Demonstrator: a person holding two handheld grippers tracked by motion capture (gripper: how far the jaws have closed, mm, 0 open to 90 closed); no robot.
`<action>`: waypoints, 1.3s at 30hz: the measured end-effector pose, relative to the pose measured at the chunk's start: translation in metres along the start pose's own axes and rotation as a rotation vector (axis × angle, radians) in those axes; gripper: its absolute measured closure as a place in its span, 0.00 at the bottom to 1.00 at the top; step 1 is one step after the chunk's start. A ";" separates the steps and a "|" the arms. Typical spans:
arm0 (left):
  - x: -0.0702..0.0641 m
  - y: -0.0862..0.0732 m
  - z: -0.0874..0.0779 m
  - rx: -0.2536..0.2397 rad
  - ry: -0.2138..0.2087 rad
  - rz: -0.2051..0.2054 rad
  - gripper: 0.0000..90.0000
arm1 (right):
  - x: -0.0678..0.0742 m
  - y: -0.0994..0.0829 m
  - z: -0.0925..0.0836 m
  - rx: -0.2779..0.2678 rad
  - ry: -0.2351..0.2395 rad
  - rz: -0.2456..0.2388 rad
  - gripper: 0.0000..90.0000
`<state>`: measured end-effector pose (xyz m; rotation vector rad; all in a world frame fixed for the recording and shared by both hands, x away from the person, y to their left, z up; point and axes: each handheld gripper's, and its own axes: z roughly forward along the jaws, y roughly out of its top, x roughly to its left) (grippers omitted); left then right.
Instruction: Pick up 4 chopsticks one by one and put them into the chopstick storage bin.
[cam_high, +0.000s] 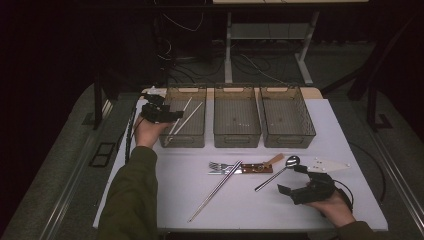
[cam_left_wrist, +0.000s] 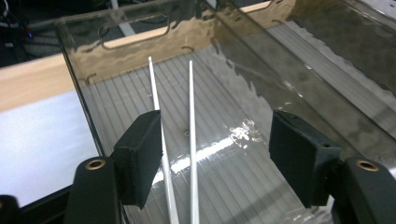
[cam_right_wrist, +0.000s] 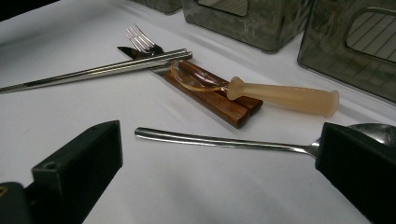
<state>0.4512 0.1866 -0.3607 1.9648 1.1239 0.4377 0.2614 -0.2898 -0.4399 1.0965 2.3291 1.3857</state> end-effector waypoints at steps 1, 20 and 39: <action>-0.002 0.000 -0.003 -0.008 -0.011 -0.002 0.34 | 0.000 0.000 0.000 0.000 -0.001 -0.001 0.01; -0.059 -0.043 -0.039 -0.052 -0.117 0.091 0.15 | 0.000 0.000 0.000 0.001 -0.003 0.000 0.01; -0.094 -0.108 -0.052 -0.014 -0.208 0.138 0.16 | 0.000 0.001 0.002 0.008 0.014 -0.005 0.01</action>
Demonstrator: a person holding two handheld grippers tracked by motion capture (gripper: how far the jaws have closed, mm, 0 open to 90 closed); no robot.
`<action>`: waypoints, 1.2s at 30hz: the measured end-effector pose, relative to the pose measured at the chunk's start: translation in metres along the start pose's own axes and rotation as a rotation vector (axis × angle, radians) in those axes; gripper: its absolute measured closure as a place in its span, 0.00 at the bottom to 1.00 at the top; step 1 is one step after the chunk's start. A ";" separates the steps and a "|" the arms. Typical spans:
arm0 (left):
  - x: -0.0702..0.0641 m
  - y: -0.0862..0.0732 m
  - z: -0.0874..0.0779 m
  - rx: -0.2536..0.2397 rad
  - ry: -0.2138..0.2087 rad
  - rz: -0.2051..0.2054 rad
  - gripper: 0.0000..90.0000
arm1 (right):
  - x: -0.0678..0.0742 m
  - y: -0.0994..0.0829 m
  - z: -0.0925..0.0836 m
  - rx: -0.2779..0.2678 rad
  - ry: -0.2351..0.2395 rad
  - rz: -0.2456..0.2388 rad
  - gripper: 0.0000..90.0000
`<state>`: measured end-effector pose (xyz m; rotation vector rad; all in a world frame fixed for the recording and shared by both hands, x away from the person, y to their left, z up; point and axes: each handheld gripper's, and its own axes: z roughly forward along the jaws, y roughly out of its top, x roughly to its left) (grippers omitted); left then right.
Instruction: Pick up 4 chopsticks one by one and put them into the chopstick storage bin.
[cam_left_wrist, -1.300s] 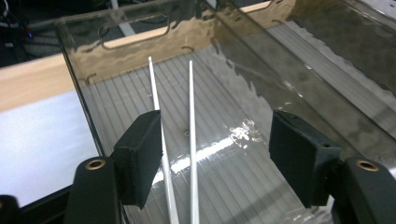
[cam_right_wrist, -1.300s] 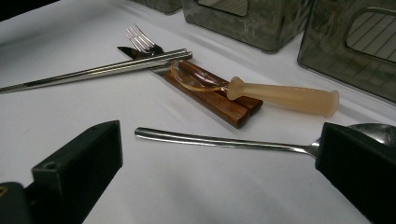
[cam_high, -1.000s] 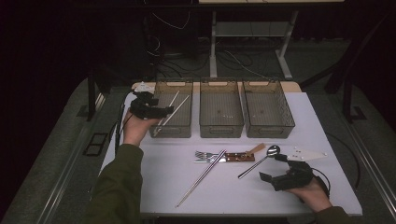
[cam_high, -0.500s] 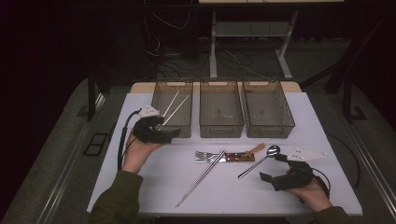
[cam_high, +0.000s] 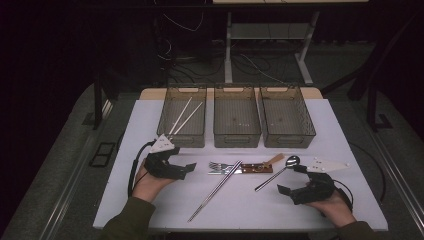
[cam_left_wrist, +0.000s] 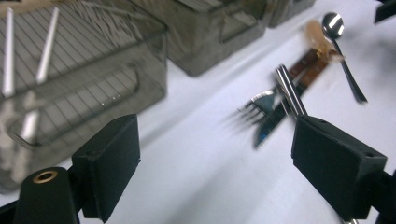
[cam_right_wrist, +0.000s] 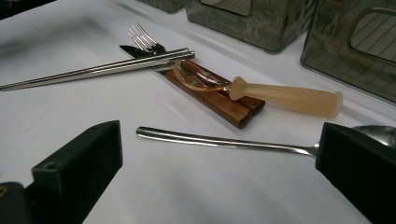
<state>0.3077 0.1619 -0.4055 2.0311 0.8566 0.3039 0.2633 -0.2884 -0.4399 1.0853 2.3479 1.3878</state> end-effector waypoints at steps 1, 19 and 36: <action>-0.001 -0.002 0.000 0.005 -0.006 -0.002 0.16 | -0.001 0.001 0.001 0.003 0.004 -0.002 0.01; -0.038 -0.025 -0.010 0.017 -0.094 0.039 0.57 | -0.002 0.000 0.009 0.022 0.002 -0.014 0.01; -0.074 -0.032 0.013 0.166 -0.259 0.118 0.99 | -0.002 0.000 0.010 0.024 -0.005 -0.016 0.01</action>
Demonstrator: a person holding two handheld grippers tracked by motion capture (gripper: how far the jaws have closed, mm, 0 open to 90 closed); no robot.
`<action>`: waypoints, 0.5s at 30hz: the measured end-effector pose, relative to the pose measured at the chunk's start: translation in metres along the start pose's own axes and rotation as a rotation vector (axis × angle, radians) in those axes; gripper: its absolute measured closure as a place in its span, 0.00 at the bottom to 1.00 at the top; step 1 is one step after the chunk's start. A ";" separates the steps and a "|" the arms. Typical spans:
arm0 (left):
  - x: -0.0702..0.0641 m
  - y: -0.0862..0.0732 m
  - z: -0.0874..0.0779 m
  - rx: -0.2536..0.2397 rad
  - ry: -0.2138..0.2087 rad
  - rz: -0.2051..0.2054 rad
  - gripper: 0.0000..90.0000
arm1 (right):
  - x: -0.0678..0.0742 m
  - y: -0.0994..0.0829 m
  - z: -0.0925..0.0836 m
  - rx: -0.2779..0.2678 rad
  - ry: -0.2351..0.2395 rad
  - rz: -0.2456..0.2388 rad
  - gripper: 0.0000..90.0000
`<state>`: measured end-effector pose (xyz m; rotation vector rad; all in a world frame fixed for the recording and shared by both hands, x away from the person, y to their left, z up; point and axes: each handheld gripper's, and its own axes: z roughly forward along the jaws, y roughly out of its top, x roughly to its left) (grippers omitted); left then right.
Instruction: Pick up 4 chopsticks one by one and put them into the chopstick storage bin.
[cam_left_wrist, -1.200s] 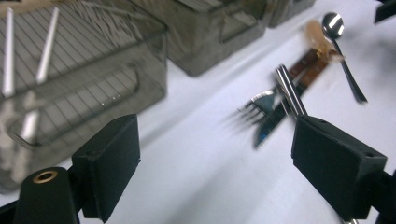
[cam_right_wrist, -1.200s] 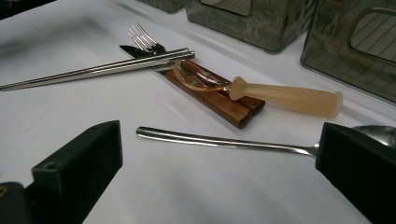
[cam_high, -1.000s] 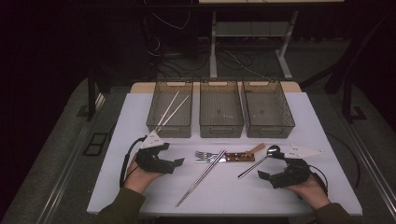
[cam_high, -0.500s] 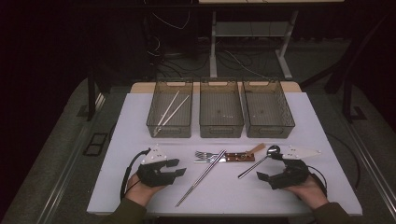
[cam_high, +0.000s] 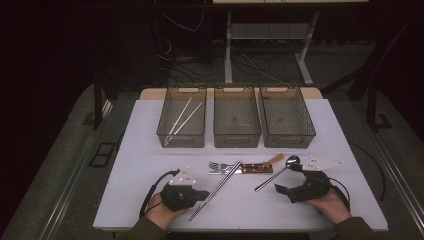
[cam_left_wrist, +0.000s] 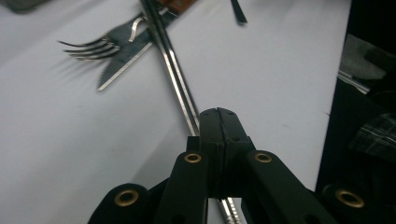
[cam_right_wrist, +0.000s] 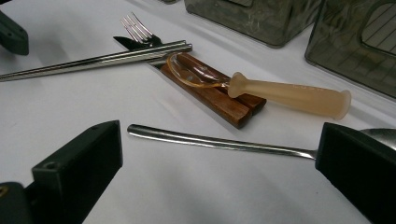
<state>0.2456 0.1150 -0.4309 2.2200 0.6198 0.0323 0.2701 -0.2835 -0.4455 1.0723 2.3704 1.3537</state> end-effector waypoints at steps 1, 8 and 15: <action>-0.002 0.000 0.002 0.010 -0.004 0.006 0.99 | 0.000 0.000 0.000 0.000 0.000 0.000 0.01; -0.011 -0.004 0.009 0.074 -0.015 0.038 0.99 | 0.000 0.000 0.000 -0.001 -0.002 0.003 0.01; -0.009 -0.006 0.012 0.111 -0.001 0.024 0.99 | 0.000 0.000 -0.001 -0.002 -0.002 0.005 0.01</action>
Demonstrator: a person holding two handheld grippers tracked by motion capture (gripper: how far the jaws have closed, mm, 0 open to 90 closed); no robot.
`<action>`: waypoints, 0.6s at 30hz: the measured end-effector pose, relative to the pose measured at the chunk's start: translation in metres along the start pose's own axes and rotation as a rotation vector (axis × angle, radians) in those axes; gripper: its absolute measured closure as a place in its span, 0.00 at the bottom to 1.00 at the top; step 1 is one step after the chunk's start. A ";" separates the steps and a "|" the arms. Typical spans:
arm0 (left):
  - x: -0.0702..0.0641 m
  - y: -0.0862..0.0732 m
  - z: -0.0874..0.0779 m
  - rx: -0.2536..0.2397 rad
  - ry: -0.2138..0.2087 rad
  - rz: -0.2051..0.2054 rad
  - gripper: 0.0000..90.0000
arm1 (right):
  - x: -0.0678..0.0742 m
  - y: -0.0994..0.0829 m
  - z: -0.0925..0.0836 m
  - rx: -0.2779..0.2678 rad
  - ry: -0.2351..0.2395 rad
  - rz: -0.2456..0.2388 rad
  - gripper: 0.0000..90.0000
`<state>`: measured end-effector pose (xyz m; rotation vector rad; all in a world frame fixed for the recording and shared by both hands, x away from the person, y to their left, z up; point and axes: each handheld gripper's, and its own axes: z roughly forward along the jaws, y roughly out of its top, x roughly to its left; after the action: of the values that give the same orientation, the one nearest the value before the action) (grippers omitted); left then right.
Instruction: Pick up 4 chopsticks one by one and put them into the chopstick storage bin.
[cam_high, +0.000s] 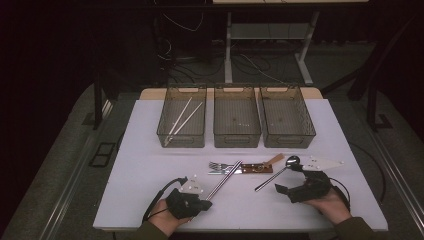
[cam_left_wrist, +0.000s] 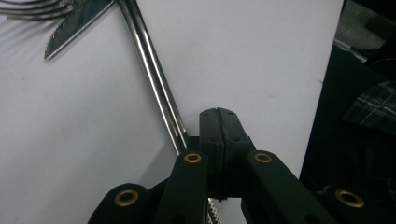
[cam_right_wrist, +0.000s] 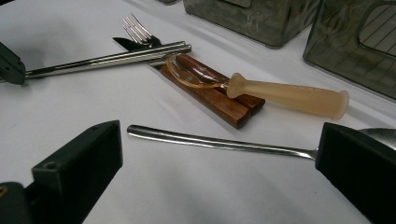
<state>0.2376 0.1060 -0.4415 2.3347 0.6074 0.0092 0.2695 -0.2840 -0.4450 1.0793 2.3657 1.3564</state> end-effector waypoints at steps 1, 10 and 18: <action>0.001 0.000 0.000 0.009 -0.001 0.003 0.99 | 0.000 0.000 0.000 -0.002 0.000 -0.001 0.01; 0.002 0.000 -0.001 0.019 0.014 -0.005 0.99 | 0.000 0.000 0.000 -0.001 -0.001 0.000 0.01; 0.005 -0.002 -0.005 0.030 0.048 -0.007 0.99 | 0.000 0.000 0.000 -0.002 -0.001 -0.003 0.01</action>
<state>0.2402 0.1120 -0.4397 2.3673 0.6432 0.0539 0.2695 -0.2841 -0.4450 1.0755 2.3630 1.3567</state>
